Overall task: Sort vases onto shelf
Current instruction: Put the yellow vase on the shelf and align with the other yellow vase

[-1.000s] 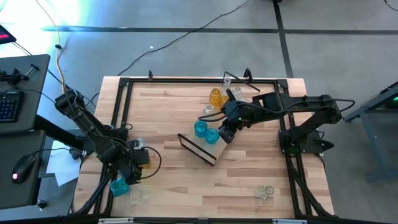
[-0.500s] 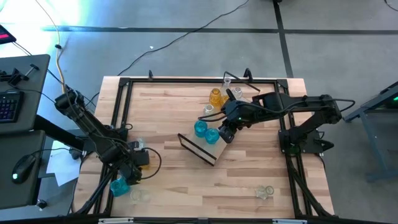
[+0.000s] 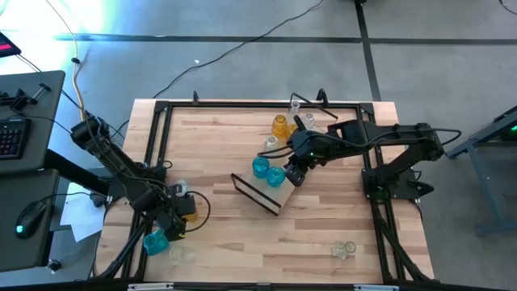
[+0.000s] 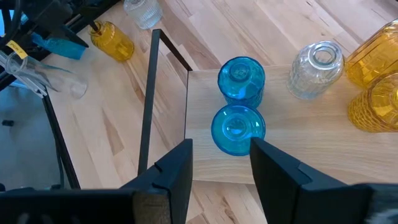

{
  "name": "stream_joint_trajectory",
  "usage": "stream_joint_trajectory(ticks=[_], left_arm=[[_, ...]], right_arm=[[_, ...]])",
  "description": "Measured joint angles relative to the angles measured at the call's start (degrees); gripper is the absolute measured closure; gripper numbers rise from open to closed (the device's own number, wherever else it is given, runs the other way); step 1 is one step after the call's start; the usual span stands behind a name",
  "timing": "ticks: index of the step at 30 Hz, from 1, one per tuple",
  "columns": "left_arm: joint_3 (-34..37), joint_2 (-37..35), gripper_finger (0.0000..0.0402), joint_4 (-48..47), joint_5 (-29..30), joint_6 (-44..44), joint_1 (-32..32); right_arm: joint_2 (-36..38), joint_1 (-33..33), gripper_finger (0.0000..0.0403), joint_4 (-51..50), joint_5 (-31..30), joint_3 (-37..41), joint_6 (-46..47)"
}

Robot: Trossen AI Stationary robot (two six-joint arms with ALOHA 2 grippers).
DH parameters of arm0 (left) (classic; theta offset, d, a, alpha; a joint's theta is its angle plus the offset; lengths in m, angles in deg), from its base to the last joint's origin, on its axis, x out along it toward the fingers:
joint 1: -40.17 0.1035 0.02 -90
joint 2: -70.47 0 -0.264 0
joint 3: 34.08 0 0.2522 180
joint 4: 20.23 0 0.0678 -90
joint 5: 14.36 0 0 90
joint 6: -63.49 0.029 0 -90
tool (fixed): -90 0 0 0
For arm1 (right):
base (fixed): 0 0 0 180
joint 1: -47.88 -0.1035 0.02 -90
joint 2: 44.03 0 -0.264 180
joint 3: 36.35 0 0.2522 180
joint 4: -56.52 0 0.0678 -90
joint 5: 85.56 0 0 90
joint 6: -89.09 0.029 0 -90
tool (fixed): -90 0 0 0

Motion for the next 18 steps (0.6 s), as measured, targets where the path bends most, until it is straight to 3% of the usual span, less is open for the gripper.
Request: stream_joint_trajectory(ticks=[5, 14, 18], left_arm=[[0.1, 0.0, 0.0254, -0.1, 0.1, 0.2, 0.1], [0.1, 0.1, 0.0371, 0.1, -0.7, -0.7, 0.1], [-0.8, 0.2, 0.0378, -0.7, -1.0, -0.7, 0.1]], right_arm=[[0.0, 0.0, 0.0263, 0.0, 0.0, 0.0, 0.0], [0.0, 0.0, 0.0263, 0.0, 0.0, 0.0, 0.0], [0.0, 0.0, 0.0263, 0.0, 0.0, 0.0, 0.0]])
